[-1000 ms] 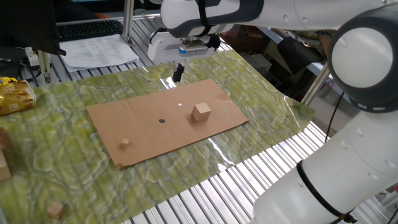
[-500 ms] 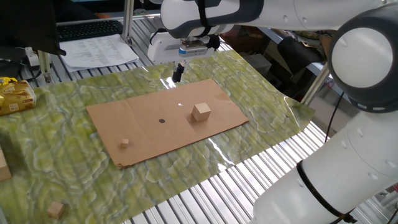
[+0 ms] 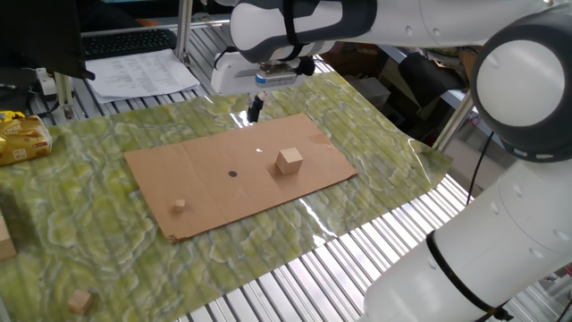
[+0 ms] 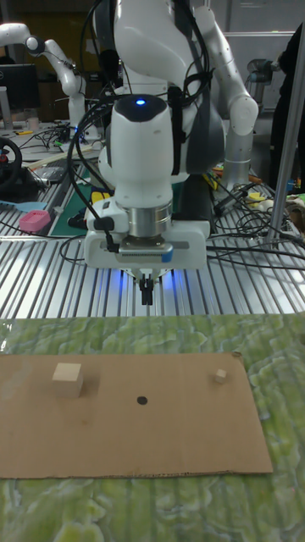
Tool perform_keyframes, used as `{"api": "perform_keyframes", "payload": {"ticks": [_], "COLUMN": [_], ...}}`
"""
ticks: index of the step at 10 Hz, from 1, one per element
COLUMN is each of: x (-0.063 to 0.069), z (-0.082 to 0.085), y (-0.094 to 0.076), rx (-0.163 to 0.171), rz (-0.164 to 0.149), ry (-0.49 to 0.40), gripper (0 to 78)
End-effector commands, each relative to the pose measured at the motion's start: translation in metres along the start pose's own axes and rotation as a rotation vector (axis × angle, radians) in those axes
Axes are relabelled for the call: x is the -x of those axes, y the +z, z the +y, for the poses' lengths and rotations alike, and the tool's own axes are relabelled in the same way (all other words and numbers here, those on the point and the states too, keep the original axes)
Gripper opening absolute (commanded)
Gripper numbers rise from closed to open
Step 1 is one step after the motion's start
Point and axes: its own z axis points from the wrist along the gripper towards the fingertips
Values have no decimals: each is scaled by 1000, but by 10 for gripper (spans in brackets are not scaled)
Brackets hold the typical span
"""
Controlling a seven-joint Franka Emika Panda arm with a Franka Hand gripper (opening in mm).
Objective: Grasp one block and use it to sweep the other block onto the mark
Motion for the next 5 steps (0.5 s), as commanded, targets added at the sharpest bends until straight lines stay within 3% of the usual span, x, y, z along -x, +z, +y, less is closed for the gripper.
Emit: {"api": "perform_keyframes", "payload": {"ticks": [1, 5], "x": [-5, -13], "z": [19, 41], "y": [6, 21], "rx": [-54, -40], "rz": [-13, -8], "ry": [32, 68], "gripper": [0, 0]}}
